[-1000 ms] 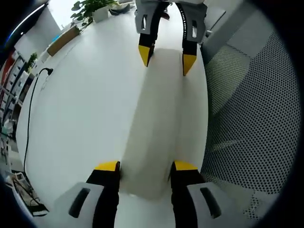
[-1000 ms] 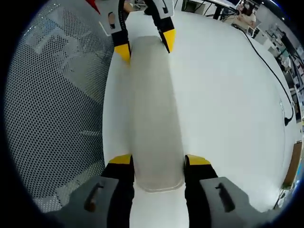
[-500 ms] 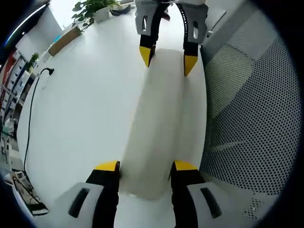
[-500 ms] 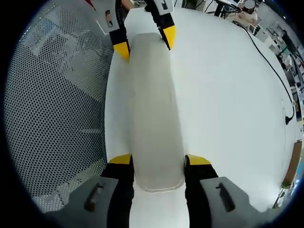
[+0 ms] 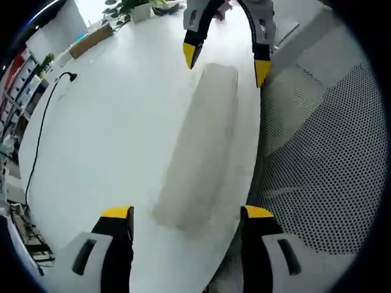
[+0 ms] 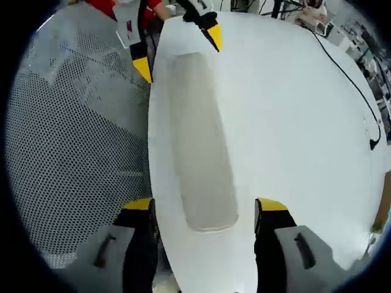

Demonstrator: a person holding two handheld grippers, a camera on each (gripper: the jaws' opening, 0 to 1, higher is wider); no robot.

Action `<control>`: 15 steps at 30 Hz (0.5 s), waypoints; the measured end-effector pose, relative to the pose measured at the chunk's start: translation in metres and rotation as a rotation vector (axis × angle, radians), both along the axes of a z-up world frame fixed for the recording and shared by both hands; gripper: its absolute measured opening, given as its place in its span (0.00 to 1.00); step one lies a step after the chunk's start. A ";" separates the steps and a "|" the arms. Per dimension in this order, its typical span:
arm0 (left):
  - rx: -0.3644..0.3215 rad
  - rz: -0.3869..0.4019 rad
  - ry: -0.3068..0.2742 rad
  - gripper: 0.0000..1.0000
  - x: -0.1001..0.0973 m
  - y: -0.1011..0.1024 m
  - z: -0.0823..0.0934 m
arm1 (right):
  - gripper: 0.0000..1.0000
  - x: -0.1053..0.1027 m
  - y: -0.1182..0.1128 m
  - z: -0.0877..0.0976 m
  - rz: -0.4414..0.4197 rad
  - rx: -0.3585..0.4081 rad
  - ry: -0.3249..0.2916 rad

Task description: Arrange the utensils inside the cutlery case until each visible utensil rests in its matching compartment.

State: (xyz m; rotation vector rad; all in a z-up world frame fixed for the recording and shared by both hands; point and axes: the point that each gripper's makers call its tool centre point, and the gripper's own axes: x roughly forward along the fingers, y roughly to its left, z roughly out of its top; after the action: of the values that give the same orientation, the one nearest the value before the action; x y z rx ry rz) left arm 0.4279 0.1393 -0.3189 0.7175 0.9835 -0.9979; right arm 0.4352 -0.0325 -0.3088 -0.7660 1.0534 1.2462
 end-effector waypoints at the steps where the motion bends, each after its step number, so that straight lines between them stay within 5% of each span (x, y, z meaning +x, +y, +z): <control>1: -0.041 0.018 -0.033 0.76 0.004 0.000 0.013 | 0.72 0.002 -0.001 0.007 -0.027 0.024 0.001; 6: -0.316 0.212 -0.077 0.82 0.012 -0.006 0.069 | 0.75 0.012 -0.001 0.050 -0.149 0.203 -0.033; 15: -0.646 0.521 -0.212 0.85 0.024 0.020 0.133 | 0.77 0.013 -0.004 0.109 -0.413 0.520 -0.090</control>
State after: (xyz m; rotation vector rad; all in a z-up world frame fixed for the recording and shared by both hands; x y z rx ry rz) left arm 0.4515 0.1588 -0.1862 0.0145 0.5599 -0.6942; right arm 0.4479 -0.0364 -0.2000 -0.1869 0.7173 1.0473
